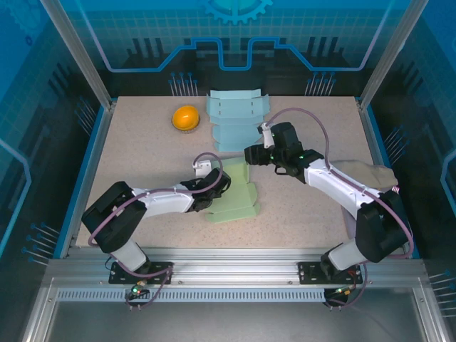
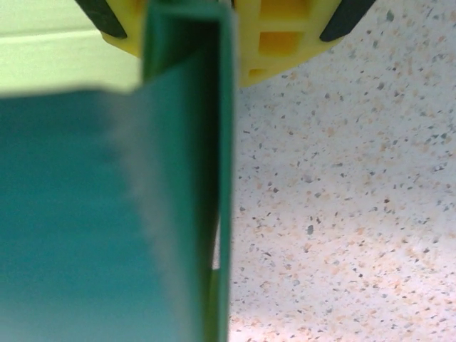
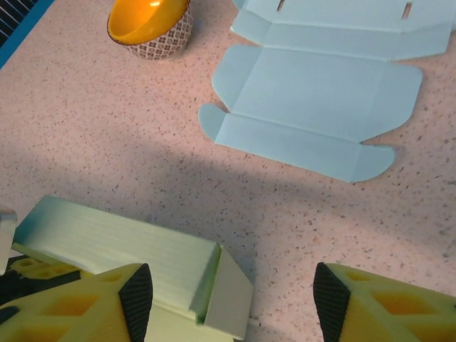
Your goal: Fold the paper box
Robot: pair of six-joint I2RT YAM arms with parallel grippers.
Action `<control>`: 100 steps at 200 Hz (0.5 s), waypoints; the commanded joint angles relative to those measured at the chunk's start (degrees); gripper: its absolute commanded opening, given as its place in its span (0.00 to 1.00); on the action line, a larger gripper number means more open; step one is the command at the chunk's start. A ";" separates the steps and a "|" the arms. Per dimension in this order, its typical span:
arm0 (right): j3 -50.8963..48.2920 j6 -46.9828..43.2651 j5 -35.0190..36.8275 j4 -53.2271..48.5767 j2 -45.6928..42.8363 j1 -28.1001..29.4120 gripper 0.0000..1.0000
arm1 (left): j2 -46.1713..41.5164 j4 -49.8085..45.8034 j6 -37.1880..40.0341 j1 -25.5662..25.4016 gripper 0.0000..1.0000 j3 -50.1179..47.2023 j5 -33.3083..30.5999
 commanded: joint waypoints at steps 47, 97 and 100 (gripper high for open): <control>2.03 5.19 -5.53 -1.37 6.80 -1.11 0.54 | 1.74 15.49 9.66 -0.02 0.01 -2.40 -1.06; -0.74 6.02 -6.41 0.03 7.26 -2.49 0.49 | 4.56 15.12 10.10 0.00 0.00 -1.27 -1.51; -0.99 6.23 -6.60 0.15 7.17 -2.58 0.49 | 4.71 15.15 10.18 0.02 0.00 -1.22 -1.59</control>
